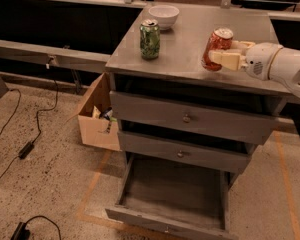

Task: Place coke can into bottom drawer

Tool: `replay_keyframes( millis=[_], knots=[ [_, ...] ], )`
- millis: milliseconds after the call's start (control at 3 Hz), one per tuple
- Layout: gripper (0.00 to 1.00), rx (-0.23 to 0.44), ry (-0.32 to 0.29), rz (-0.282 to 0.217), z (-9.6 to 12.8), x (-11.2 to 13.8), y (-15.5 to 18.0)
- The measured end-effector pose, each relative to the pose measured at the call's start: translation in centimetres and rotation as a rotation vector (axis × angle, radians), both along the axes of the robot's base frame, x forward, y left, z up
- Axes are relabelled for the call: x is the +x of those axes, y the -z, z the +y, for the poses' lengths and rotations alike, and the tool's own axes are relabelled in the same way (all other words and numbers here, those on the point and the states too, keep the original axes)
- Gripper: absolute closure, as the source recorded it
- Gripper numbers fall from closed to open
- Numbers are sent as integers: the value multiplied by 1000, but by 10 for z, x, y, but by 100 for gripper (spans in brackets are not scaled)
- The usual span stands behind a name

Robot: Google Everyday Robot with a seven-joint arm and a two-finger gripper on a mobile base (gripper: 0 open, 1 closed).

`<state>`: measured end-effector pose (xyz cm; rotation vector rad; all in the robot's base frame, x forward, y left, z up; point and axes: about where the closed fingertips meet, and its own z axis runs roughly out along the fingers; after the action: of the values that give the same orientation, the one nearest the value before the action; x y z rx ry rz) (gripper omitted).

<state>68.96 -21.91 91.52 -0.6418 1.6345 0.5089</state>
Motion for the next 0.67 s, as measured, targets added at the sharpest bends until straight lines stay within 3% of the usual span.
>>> replay_keyframes(
  millis=[667],
  knots=[
    [100,112,-156,1,49,-64,11]
  ],
)
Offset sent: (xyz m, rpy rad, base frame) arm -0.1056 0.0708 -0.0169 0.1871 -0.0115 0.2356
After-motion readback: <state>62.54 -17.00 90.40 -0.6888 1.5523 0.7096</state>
